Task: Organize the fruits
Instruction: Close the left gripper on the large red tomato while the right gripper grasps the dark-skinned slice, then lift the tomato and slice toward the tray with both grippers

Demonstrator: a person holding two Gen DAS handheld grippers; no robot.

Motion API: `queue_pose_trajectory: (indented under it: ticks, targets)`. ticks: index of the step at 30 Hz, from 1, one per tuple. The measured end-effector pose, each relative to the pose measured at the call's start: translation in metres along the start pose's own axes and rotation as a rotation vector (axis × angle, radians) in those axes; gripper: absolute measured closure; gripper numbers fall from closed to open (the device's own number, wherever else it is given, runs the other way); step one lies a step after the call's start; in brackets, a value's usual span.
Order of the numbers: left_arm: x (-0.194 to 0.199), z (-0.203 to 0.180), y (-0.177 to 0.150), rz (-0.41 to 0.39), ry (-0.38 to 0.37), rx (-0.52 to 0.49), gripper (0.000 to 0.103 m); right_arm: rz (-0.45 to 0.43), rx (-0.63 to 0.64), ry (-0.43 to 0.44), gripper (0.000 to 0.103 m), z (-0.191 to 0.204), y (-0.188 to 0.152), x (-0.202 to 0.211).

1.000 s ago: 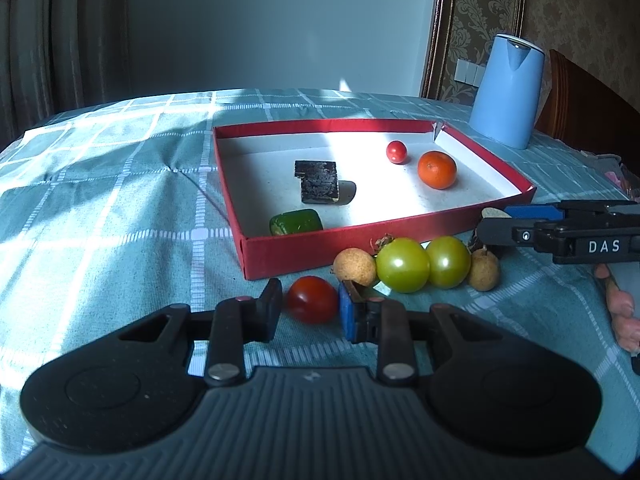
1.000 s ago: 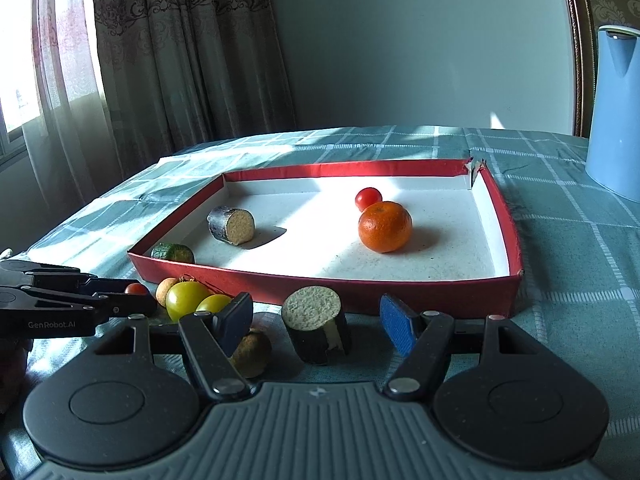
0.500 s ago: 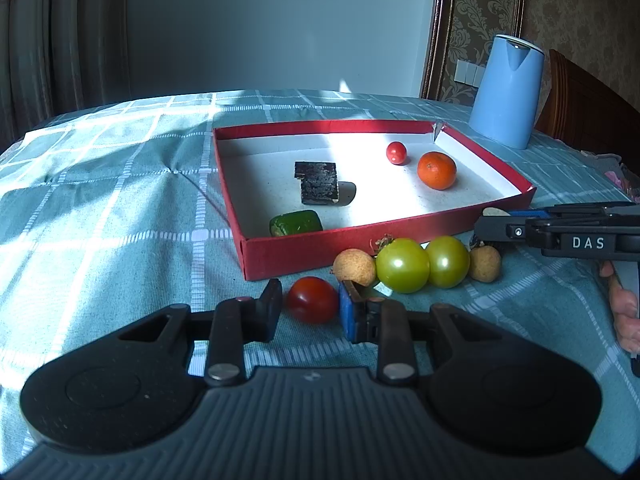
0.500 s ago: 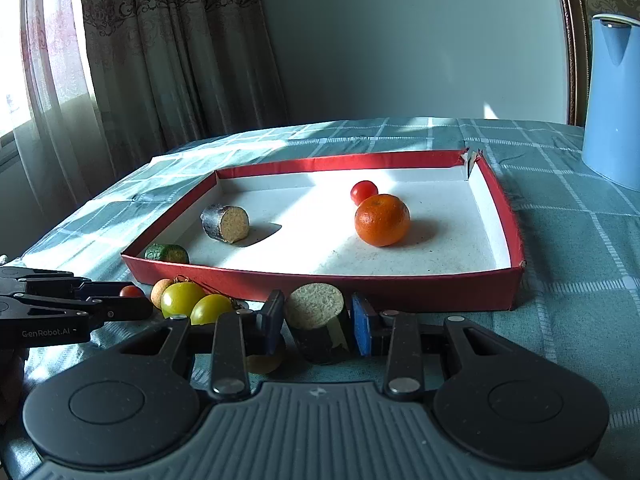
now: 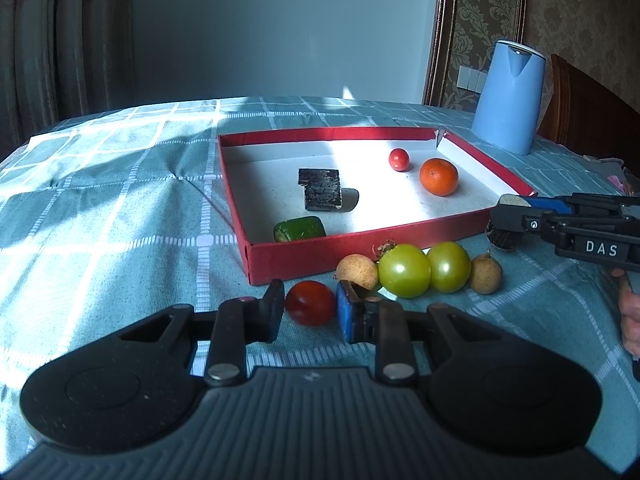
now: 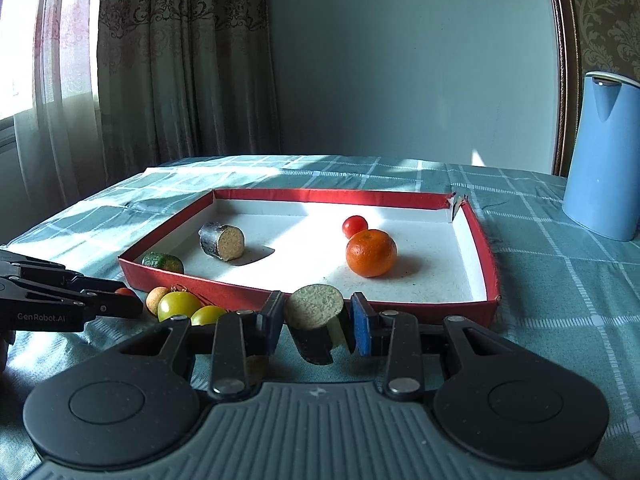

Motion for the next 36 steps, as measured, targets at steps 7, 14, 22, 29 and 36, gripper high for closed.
queue_pose_trajectory:
  ticks: [7, 14, 22, 29, 36]
  targets:
    - [0.0, -0.001, 0.0, 0.0, 0.001, -0.001, 0.078, -0.01, 0.007, -0.023, 0.068, -0.004, 0.002, 0.001]
    - [0.003, -0.001, 0.003, -0.014, 0.025, -0.017, 0.078, -0.023, 0.02, -0.045, 0.068, -0.007, 0.004, 0.003]
    - [0.004, -0.016, 0.018, -0.03, 0.0, -0.021, 0.078, -0.042, 0.033, -0.063, 0.068, -0.009, 0.007, 0.005]
    - [-0.001, -0.038, 0.044, -0.058, -0.047, -0.029, 0.078, -0.073, 0.041, -0.087, 0.068, -0.014, 0.015, 0.007]
    - [-0.025, -0.054, 0.051, -0.039, -0.054, -0.05, 0.078, -0.073, 0.037, -0.094, 0.068, -0.018, 0.017, 0.007]
Point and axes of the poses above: each gripper's, at about its wrist camera, not at the fingertips, and x roughly against the way its jaws point, z to its left, y to its top, the point moved 10 cm from there along -x, roughly the way its jaws point, and after that the axes turned 7 degrees about -z, right-handed, at the moved point
